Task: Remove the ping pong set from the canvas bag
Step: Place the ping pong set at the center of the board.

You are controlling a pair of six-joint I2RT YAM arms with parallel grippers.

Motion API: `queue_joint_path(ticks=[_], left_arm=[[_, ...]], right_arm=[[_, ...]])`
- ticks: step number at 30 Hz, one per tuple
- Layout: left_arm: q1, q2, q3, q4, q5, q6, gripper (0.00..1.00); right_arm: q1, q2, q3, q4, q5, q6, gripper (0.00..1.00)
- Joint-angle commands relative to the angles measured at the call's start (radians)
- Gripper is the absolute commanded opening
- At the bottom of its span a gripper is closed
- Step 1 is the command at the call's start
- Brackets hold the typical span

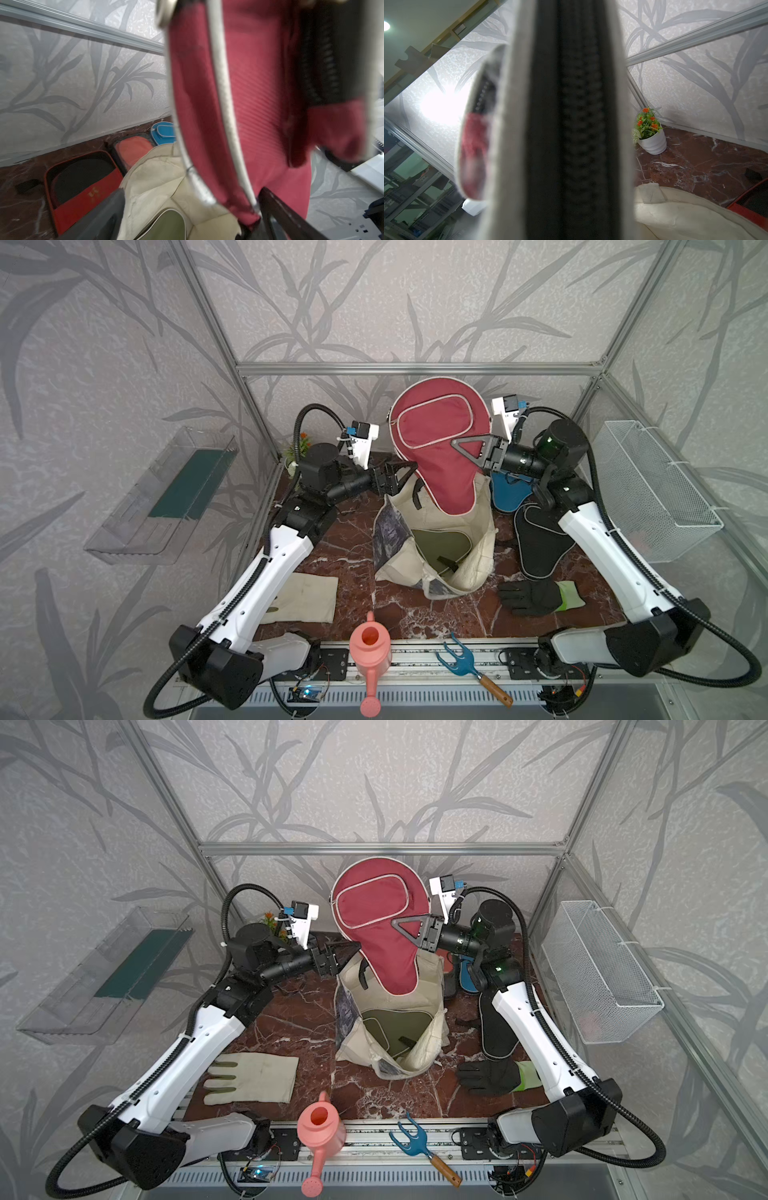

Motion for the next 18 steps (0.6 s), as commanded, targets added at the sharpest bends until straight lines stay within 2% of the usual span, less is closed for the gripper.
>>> queue_joint_path(ticks=[1, 7, 11, 14, 17, 18], left_arm=[[-0.027, -0.026, -0.026, 0.211, 0.005, -0.045, 0.99], [-0.03, -0.038, -0.095, 0.382, 0.037, -0.095, 0.99], [-0.032, -0.016, -0.106, 0.433, 0.03, -0.125, 0.97], [-0.033, -0.002, -0.114, 0.468, 0.006, -0.15, 0.73], [-0.033, -0.003, -0.128, 0.506, -0.052, -0.171, 0.21], [-0.033, -0.007, -0.129, 0.519, -0.069, -0.171, 0.1]], right_arm=[[0.04, 0.009, -0.012, 0.227, 0.016, 0.072, 0.0], [0.068, 0.039, -0.052, 0.336, 0.036, 0.128, 0.0], [0.077, 0.067, -0.066, 0.444, 0.037, 0.198, 0.0], [0.084, 0.073, -0.077, 0.49, 0.048, 0.222, 0.0], [0.094, 0.079, -0.081, 0.471, 0.047, 0.209, 0.0], [0.096, 0.078, -0.082, 0.453, 0.049, 0.198, 0.0]])
